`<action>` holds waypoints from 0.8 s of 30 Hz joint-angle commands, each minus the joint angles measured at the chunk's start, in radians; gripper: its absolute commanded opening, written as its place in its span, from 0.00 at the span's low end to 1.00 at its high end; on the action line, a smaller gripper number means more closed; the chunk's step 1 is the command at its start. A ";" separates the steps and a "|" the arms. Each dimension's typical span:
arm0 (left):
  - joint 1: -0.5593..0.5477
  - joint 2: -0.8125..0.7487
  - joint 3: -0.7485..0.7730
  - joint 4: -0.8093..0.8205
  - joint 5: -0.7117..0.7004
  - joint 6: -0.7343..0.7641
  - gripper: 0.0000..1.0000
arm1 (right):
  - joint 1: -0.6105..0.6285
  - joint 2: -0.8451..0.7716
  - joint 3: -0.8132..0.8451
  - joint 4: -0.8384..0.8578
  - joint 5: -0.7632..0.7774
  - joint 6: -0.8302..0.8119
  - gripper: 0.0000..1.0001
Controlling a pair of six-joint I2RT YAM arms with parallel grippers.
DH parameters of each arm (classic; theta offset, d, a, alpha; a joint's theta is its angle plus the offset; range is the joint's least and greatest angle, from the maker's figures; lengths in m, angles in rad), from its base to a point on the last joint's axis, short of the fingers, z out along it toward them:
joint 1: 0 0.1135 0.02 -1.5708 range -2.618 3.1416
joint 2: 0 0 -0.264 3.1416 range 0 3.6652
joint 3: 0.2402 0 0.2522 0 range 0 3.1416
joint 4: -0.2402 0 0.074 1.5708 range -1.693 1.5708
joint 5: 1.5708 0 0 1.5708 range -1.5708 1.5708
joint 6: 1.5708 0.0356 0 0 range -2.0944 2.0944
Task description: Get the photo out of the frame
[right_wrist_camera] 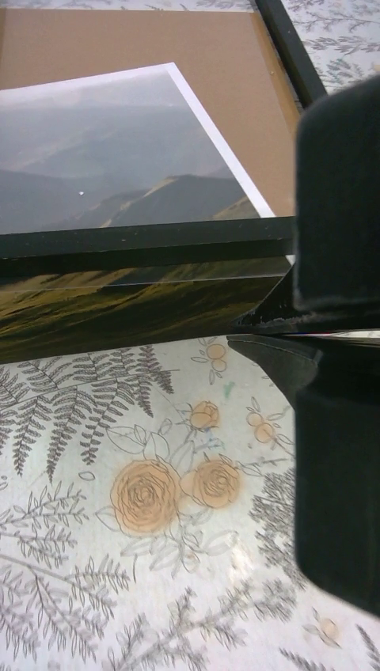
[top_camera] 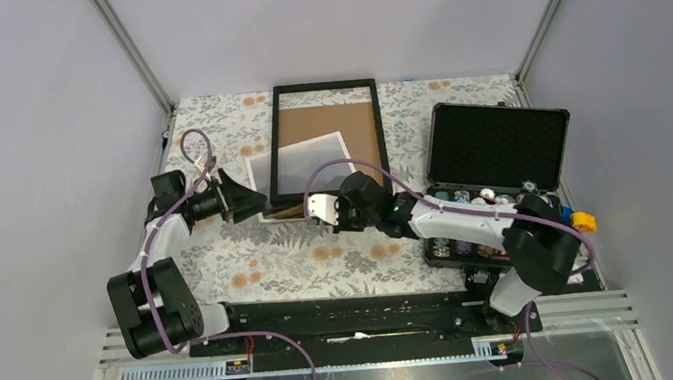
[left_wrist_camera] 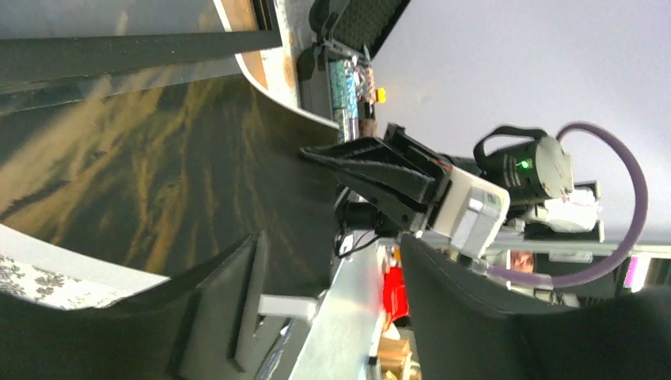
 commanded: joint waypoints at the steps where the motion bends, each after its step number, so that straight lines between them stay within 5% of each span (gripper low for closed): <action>1: 0.041 -0.103 0.005 0.026 -0.049 0.043 0.84 | 0.007 -0.128 0.110 -0.283 -0.075 0.042 0.00; 3: 0.063 -0.154 0.016 -0.016 -0.106 0.081 0.98 | 0.008 -0.161 0.127 -0.366 -0.091 0.046 0.00; 13: 0.087 -0.325 0.054 -0.129 -0.428 0.134 0.99 | 0.008 -0.301 0.227 -0.619 -0.036 -0.033 0.00; 24: 0.095 -0.406 0.007 -0.084 -0.497 0.096 0.99 | 0.008 -0.364 0.586 -0.861 0.054 -0.156 0.00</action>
